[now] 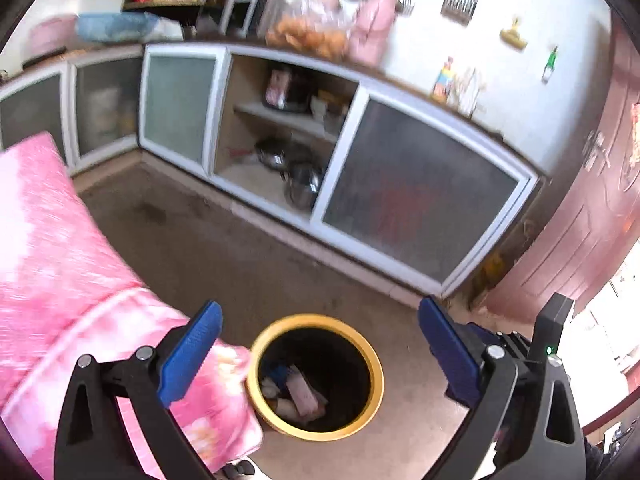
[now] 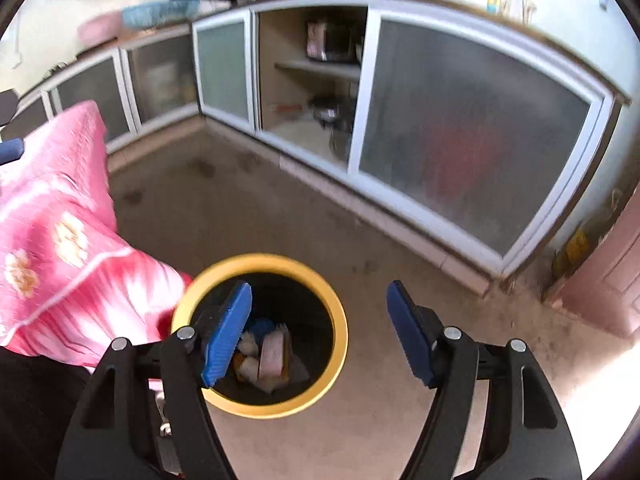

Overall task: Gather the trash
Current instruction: 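Swing both open tools back over the trash on the pink cover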

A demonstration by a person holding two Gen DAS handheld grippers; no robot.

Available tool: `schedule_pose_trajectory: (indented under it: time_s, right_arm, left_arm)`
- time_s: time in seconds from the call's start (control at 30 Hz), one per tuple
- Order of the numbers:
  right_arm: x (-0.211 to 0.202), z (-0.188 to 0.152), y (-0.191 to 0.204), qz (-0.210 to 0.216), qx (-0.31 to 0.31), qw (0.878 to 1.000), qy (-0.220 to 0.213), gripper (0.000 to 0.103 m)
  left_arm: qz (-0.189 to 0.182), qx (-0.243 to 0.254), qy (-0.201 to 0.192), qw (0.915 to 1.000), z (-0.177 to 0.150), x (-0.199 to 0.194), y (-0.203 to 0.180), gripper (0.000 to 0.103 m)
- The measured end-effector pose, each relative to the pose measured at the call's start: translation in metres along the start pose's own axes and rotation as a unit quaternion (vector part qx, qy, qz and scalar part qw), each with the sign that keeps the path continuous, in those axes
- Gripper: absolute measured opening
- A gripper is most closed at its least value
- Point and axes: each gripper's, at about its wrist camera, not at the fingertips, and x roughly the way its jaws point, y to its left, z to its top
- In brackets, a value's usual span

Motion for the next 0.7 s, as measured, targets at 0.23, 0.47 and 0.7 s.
schedule_pose_trajectory:
  time_s: [0.23,0.47,0.7]
  right_arm:
    - [-0.048,0.030,0.040,0.047,-0.044,0.996,-0.061,0.067]
    - [-0.064,0.064,0.136,0.181,-0.112,0.973,-0.086,0.070]
    - [-0.061,0.091,0.264,0.292,-0.199,0.931,-0.091,0.070]
  left_arm:
    - [0.054,0.006,-0.049,0.9973,-0.023,-0.107,0.049,0.095]
    - [0.164,-0.024,-0.071,0.9836,-0.071,-0.199,0.117,0.095]
    - [0.257,-0.103,-0.057,0.9593,-0.118,-0.243,0.184,0.095]
